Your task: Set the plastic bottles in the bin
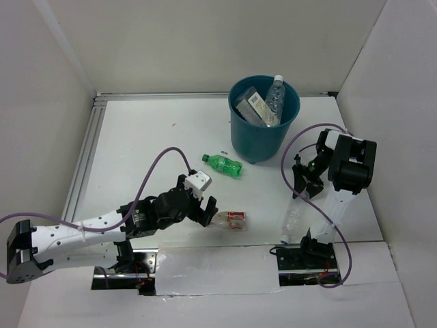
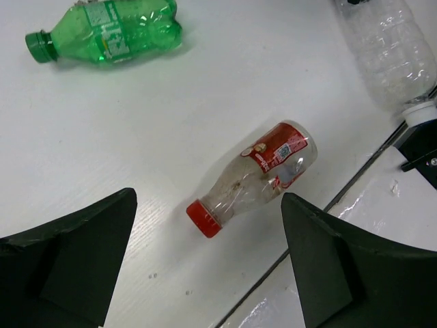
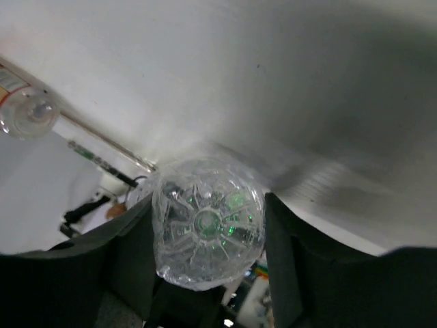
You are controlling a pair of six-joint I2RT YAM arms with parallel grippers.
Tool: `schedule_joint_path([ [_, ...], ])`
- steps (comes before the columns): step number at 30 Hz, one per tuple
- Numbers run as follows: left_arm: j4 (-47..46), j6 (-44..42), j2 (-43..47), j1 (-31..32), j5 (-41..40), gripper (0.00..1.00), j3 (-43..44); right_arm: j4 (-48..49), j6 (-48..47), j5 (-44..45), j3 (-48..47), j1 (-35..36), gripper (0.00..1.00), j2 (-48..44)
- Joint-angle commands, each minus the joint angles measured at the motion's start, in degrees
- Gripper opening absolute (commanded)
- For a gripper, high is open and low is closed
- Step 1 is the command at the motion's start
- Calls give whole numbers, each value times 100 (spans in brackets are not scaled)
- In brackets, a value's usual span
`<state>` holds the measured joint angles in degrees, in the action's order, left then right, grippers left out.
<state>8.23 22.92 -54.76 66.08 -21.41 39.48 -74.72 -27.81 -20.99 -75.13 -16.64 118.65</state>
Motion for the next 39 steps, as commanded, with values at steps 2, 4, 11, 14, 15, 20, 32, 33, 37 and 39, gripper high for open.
schedule_joint_path([
  [2, -41, 353, 264, 27, -232, 100, -81, -77, -48, -44, 78, 100, 43, -175],
  [4, -102, 354, 264, 80, -144, 100, -142, -78, -49, -150, -27, 22, 23, -280],
  [11, -102, 301, -192, 80, 102, 100, -90, -78, -382, -668, -1440, -383, 4, -966],
  [14, -155, 301, -245, 80, 155, 100, -90, -78, -803, -1265, -2486, -524, 2, -1536],
  [15, -207, 301, -245, 80, 155, 100, -90, -78, -944, -1615, -2758, -524, 2, -1834],
  [20, -313, 248, -377, 80, 155, 100, -90, 9, -1534, -2785, -4990, -638, 3, -2241],
  [32, -471, 301, -755, 80, 155, 100, 42, 4281, 1120, -2458, -5143, -271, 0, -2989],
  [33, -471, 301, -755, 80, 155, 100, 42, 4281, 972, -2201, -5143, 140, 0, -2918],
  [37, -471, 415, -808, 132, 102, 100, 42, 3888, 339, -1408, -5143, 827, 0, -2401],
  [39, -471, 486, -703, 133, 102, 100, -20, 3484, -204, -962, -5196, 1197, 0, -2137],
])
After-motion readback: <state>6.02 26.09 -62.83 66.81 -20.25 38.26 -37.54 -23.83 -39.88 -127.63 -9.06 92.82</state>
